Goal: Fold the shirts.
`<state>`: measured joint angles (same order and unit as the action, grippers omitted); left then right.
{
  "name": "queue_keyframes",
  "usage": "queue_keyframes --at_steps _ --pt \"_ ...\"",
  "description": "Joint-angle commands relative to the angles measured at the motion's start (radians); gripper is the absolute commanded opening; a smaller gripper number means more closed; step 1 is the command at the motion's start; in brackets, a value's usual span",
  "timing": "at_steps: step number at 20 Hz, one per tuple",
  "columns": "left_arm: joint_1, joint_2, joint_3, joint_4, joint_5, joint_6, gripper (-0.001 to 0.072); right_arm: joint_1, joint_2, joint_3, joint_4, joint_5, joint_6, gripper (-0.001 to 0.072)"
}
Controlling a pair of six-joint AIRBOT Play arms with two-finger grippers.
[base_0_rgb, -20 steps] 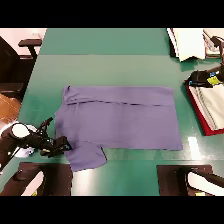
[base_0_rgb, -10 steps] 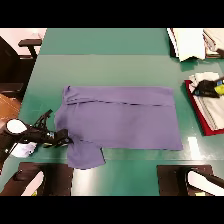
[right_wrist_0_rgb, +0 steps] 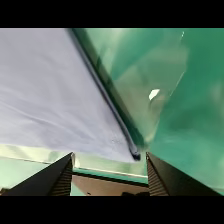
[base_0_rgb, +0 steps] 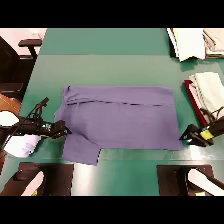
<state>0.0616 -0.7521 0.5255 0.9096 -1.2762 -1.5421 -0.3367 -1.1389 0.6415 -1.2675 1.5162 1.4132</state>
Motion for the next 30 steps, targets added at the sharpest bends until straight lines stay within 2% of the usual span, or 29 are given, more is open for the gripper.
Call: queue_keyframes --at_steps 1,2,3,6,7,8,11,14,16,18,21,26,30 --pt "0.0 0.001 0.006 0.0 0.0 0.006 0.0025 0.027 -0.042 -0.108 0.019 -0.067 0.0 0.0441" --pt "0.0 0.001 0.006 0.0 0.001 0.006 0.0025 0.054 -0.051 -0.105 0.019 -0.08 0.0 0.0424" --pt "0.0 0.001 0.006 0.0 0.001 0.006 0.0025 0.085 -0.052 -0.097 0.018 -0.084 0.0 0.036" --pt "0.0 0.001 0.007 0.009 -0.026 0.024 0.0024 0.157 -0.006 -0.055 0.01 -0.083 0.0 0.0074" --pt "0.0 0.001 0.007 0.022 -0.052 0.024 0.0023 0.175 0.023 -0.039 0.002 -0.071 0.0 0.0019" --pt "0.0 0.02 0.006 0.043 -0.086 0.02 0.0023 0.188 0.052 -0.023 -0.01 -0.052 0.0 0.0018" --pt "0.0 0.167 0.006 0.158 -0.171 -0.061 0.0022 0.218 0.168 0.017 -0.099 0.035 0.0 0.0018" --pt "0.0 0.265 0.007 0.124 -0.344 -0.107 0.0023 0.225 0.294 0.066 -0.151 0.12 0.001 0.0018" --pt "0.0 0.268 0.01 0.085 -0.389 -0.111 0.0023 0.225 0.354 0.109 -0.15 0.097 0.024 0.0018" --pt "0.0 0.251 0.021 0.089 -0.311 -0.107 0.0023 0.225 0.358 0.164 -0.141 0.056 0.027 0.0017" --pt "0.001 0.134 0.088 0.119 -0.165 -0.056 0.0023 0.225 0.232 0.271 -0.138 0.019 0.026 0.0017" --pt "0.0 -0.244 0.349 0.137 0.032 0.056 0.0024 0.247 -0.058 0.482 -0.138 -0.069 0.025 0.0017" --pt "0.0 -0.543 0.562 0.134 0.106 0.11 0.0025 0.338 -0.288 0.652 -0.138 -0.122 0.025 0.0018"
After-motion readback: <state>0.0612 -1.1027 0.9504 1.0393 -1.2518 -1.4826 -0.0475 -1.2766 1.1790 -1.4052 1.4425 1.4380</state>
